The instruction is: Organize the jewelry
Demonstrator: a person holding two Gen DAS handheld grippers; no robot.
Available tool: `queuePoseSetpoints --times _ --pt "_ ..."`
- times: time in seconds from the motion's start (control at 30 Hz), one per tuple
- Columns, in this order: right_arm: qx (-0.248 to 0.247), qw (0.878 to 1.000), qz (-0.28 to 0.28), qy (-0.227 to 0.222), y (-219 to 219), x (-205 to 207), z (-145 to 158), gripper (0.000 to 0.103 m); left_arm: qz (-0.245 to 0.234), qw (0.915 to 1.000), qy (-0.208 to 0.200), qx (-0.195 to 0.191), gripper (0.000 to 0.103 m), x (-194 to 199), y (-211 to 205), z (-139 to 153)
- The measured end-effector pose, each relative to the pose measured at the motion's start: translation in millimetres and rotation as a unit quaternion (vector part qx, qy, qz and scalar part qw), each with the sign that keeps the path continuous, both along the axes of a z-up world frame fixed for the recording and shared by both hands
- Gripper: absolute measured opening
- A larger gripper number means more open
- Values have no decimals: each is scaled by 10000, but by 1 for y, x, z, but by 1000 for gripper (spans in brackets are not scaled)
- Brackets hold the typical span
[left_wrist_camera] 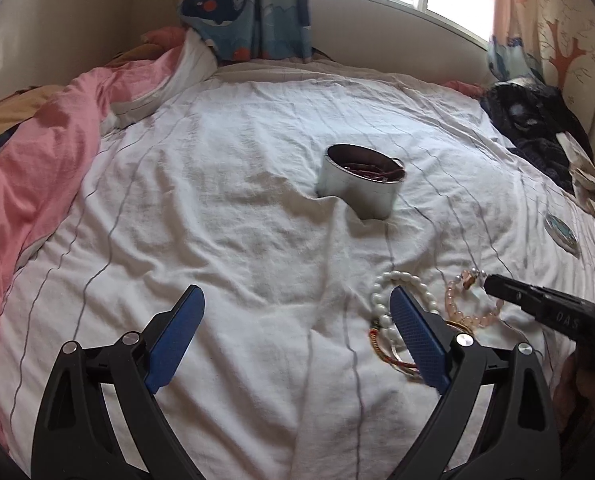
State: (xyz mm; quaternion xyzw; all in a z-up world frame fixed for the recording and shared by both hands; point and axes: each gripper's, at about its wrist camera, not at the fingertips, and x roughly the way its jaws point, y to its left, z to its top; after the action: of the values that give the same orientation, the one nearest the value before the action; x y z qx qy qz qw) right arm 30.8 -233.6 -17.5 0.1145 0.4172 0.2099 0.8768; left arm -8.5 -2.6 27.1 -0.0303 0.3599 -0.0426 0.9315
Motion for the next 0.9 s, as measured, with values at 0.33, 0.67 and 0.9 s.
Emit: queuePoseSetpoints --times 0.33,0.67,0.9 --pt "148 9977 -574 323 -31 0 -14 13 -740 9968 -29 295 88 20 -53 -10" --pt "186 9989 -369 244 -22 1 -17 34 -699 9970 -245 -205 64 31 -47 -6" --pt "110 9993 -289 187 -18 0 -16 40 -420 9933 714 811 51 51 -51 -39"
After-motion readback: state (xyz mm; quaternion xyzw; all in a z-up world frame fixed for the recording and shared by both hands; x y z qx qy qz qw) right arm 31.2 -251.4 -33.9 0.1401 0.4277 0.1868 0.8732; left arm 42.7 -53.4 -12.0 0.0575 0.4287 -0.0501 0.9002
